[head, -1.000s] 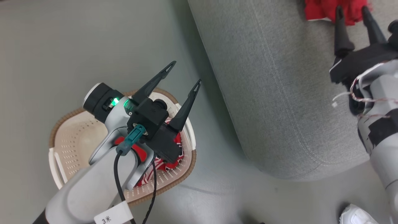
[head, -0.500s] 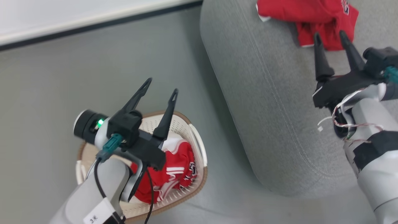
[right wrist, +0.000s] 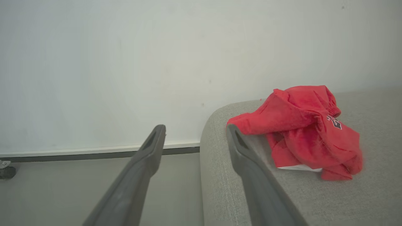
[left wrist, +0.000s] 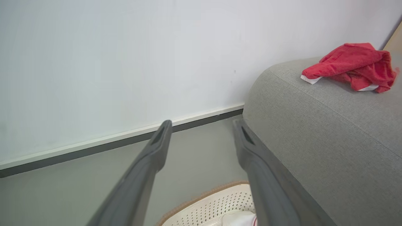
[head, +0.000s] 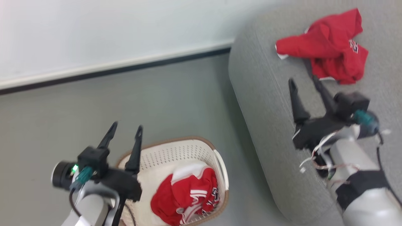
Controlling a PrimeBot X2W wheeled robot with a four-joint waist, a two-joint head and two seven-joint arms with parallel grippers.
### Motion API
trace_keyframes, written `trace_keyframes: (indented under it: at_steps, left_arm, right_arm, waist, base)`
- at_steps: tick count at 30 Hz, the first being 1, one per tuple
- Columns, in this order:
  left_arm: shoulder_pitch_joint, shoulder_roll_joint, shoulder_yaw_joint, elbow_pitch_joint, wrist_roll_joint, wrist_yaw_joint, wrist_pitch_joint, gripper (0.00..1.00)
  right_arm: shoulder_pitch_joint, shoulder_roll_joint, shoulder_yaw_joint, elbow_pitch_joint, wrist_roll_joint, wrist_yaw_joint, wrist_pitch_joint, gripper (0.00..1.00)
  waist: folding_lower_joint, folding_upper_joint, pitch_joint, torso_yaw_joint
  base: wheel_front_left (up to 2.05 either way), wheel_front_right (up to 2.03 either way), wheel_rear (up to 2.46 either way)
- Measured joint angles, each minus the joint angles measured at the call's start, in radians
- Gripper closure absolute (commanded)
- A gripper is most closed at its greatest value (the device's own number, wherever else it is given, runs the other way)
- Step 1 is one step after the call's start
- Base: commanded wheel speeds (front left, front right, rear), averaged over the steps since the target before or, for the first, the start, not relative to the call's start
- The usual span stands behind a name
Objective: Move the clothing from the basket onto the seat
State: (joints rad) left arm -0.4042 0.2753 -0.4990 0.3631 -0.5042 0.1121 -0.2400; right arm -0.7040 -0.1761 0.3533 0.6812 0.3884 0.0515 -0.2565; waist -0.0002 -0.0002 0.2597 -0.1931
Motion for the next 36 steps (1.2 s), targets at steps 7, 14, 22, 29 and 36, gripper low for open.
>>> trace_keyframes:
  at_steps: [7, 14, 22, 29, 36]
  left_arm:
    - [0.101, 0.019, 0.064, 0.002, -0.012, 0.004, -0.009, 0.0]
    - [0.215, 0.019, 0.119, -0.024, -0.031, 0.011, -0.009, 0.0]
    - [0.336, -0.001, 0.223, -0.083, -0.028, 0.012, -0.01, 0.0]
    - [0.414, -0.037, 0.292, -0.118, 0.017, 0.012, -0.01, 0.0]
    - [0.468, -0.059, 0.333, -0.158, 0.065, 0.012, -0.01, 0.0]
  right_arm:
    - [0.117, 0.031, 0.01, -0.072, -0.019, -0.023, 0.0, 0.0]
    - [0.22, 0.046, 0.015, -0.147, -0.022, -0.031, 0.0, 0.0]
    - [0.344, 0.044, 0.013, -0.237, -0.03, -0.036, 0.0, 0.0]
    - [0.44, 0.035, -0.002, -0.3, -0.03, -0.056, 0.0, 0.0]
    - [0.534, 0.034, -0.007, -0.363, -0.038, -0.07, 0.0, 0.0]
  waist:
    - [0.0, 0.0, -0.08, 0.044]
    - [0.0, 0.0001, -0.145, 0.073]
    - [0.0, 0.0, -0.211, 0.093]
    - [0.0001, 0.0001, -0.25, 0.1]
    - [0.0001, 0.0002, -0.275, 0.118]
  base:
    - [0.0, 0.0, 0.0]
    - [0.0, 0.0, 0.0]
    - [0.0, 0.0, 0.0]
    - [0.0, 0.0, 0.0]
    - [0.0, 0.0, 0.0]
